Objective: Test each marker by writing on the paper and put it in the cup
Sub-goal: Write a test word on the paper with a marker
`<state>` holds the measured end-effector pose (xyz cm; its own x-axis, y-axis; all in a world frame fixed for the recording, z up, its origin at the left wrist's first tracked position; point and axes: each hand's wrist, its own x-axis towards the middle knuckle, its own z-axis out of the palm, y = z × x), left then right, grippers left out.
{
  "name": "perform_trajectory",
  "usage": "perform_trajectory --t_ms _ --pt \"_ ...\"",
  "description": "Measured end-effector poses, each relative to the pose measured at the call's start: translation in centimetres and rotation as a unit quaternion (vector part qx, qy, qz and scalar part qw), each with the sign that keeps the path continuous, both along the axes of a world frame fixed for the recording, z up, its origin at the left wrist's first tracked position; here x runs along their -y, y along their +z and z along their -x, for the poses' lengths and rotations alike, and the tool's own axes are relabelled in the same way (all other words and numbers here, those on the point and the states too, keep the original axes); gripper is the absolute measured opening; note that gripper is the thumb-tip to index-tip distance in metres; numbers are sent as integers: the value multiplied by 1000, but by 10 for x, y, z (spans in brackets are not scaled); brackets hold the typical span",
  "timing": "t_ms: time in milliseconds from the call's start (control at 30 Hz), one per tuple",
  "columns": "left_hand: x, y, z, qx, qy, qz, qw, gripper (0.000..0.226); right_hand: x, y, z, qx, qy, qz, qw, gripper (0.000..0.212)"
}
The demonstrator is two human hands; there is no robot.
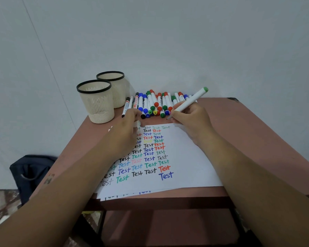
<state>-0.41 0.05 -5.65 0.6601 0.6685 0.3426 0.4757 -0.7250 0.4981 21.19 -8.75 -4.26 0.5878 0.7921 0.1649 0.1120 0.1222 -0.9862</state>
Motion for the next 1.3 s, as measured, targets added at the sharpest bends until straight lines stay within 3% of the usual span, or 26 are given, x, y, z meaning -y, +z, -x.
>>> perform_trajectory --t_ms 167,367,1300 --pt "-4 0 0 26 23 18 999 31 5 5 4 -88 47 -63 993 14" --pt "1 5 0 49 36 48 997 22 12 11 10 -86 102 -106 985 22" --pt "14 15 0 -8 -29 8 1000 22 9 8 22 -56 168 -22 984 27"
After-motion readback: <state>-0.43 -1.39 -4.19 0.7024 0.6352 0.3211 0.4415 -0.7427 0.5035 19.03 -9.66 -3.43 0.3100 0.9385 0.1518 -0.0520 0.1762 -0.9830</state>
